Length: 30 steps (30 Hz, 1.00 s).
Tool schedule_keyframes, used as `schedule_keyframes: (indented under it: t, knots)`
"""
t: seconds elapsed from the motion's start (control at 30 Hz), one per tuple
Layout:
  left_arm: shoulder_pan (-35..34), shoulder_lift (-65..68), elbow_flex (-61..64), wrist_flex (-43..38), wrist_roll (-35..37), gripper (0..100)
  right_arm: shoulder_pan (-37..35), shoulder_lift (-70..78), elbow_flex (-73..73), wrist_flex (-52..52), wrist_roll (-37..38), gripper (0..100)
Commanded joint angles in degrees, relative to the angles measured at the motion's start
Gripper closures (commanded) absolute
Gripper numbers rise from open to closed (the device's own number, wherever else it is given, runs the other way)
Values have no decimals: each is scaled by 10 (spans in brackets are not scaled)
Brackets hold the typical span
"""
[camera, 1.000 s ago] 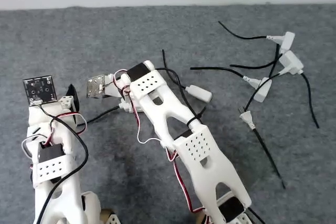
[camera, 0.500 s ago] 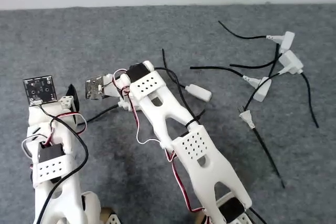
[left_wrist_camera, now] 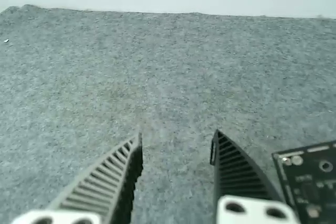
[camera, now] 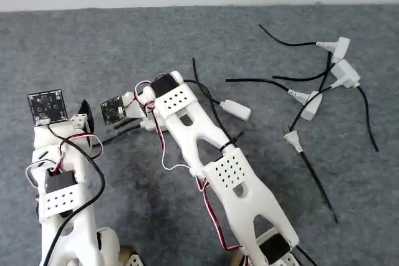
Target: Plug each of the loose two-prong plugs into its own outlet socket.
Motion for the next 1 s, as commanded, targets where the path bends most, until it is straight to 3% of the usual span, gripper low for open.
schedule_keyframes:
  t: [0.0, 0.13, 0.33, 0.43, 0.53, 0.67, 0.97]
  knots:
    - [1, -11, -31, -14, 4, 794, -7, 27, -1, 8, 7, 983]
    - [1, -11, -31, -15, 4, 794, -7, 26, -4, 22, 7, 988]
    - [1, -11, -30, -16, 3, 794, -6, 0, -111, 167, -7, 988]
    - [1, -11, -27, -18, 3, 794, 22, -15, -144, 162, -93, 988]
    - [1, -11, -25, -25, 3, 794, 60, -44, -183, 164, -122, 988]
    - [6, -11, -24, -25, 3, 794, 66, -83, -179, 164, -219, 988]
    - [10, -11, -19, -28, 2, 794, 65, -188, -178, 164, -236, 988]
